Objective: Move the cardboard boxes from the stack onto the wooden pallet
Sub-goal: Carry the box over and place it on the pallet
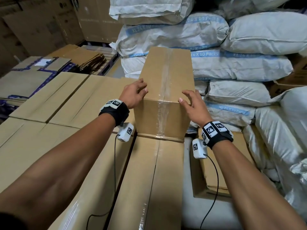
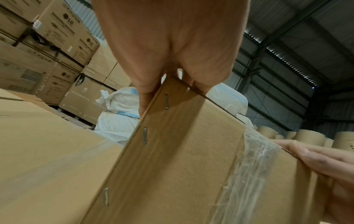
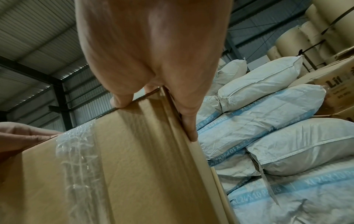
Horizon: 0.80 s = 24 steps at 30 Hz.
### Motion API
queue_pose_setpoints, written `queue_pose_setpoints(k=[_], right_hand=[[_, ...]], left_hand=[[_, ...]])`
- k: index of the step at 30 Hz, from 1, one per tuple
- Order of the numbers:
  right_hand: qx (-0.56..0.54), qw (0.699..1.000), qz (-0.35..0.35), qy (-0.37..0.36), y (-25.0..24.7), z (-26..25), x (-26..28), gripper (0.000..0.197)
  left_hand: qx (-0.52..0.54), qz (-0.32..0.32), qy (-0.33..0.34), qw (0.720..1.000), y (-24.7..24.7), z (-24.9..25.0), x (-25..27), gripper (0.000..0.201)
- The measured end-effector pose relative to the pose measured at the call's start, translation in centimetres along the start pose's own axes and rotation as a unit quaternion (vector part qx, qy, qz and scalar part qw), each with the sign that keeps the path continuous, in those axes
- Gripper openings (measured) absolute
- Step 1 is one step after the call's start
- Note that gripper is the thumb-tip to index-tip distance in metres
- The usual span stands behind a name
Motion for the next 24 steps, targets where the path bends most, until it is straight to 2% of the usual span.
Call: queue_pose_setpoints(k=[13,18,24], right_hand=[[0.031,0.999,0.001,-0.009,-0.8,0.5,0.1,0.048],[0.028,1.0,0.0,-0.007,-0.3,0.2,0.8,0.048],[0.022,1.0,-0.008,0.009,0.2,0.4,1.0,0.048]], left_hand=[[-0.007,0.007,0.018,1.0,0.3,0.4,0.0,0.037],[0.009,0.002,0.022,1.0,0.4,0.1,0.6,0.046],[-0.004,0.011,0.013,1.0,-0.1,0.6,1.8,0.044]])
Point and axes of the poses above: each hand's wrist, its own x-axis away from the middle knuckle, its own y-axis out of the palm, z = x × y, the point moved 10 cm from there along -x, towards the middle knuckle, and after that the axes turned 8 degrees about -z, right-handed, at the moved point
